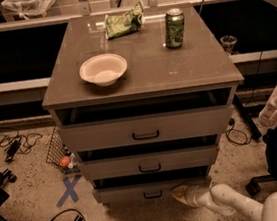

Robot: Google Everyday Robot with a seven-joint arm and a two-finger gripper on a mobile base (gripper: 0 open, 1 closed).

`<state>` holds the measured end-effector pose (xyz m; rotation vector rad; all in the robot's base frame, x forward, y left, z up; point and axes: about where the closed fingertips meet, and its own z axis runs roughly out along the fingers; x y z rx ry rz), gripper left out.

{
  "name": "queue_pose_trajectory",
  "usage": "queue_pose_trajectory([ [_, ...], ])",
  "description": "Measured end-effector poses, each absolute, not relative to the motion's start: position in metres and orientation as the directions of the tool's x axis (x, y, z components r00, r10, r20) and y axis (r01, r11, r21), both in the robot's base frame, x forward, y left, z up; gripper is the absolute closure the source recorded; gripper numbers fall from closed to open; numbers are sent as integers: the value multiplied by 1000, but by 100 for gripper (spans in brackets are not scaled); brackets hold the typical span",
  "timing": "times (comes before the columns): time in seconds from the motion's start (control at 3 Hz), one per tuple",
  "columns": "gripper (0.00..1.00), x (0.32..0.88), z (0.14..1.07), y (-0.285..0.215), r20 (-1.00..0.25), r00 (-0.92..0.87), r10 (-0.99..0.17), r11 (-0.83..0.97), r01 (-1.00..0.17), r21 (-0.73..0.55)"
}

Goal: Close bottom drawer

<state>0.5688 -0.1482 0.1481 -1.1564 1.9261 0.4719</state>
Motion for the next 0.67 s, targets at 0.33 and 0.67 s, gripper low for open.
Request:
queue_pose_trajectory([
  [0.33,100,606,145,-154,-816,-237,-528,534,-839,-102],
  [0.67,100,605,145,-154,-816,-237,-528,534,-839,-102],
])
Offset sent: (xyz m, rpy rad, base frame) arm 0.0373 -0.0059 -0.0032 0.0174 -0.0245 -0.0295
